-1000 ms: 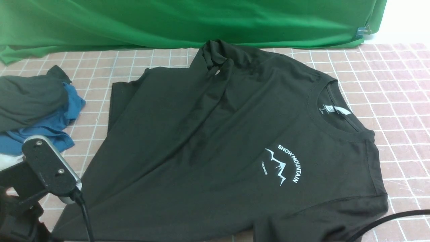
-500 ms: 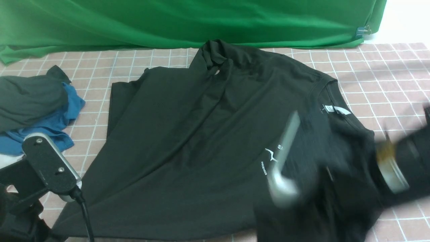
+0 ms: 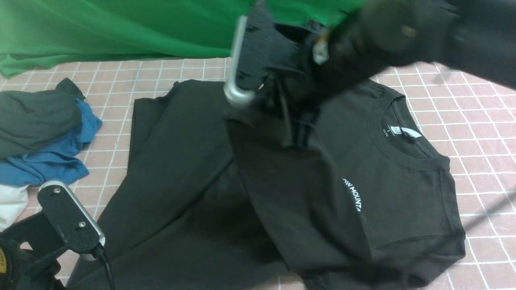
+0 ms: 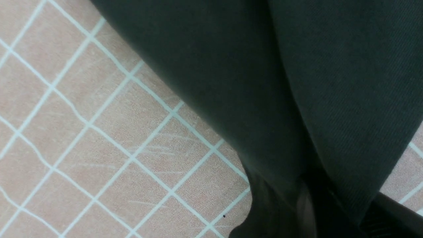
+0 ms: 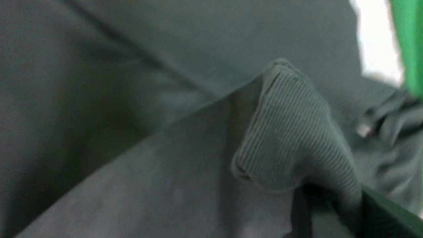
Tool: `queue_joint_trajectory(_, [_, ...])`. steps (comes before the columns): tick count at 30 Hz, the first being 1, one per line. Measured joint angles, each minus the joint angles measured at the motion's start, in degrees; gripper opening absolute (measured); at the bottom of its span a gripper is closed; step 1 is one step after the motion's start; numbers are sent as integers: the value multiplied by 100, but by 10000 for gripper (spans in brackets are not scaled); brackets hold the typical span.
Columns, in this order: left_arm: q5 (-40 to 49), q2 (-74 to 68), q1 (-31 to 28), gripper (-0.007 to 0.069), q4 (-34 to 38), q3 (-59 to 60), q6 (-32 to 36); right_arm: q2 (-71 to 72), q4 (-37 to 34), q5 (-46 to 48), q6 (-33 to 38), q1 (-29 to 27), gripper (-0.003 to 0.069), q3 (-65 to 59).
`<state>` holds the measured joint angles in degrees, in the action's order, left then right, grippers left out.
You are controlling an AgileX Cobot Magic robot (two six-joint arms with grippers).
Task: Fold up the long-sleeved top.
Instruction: Use the right arm to drag and place the cuff at thecentered position on the left edge of the fabric
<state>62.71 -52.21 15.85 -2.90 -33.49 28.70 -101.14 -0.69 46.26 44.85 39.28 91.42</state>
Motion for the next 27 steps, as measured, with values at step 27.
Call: queue_joint_trajectory(27, [-622,0,0,32,132,103,0,-1982,70,-2431,835,-75,198,1106])
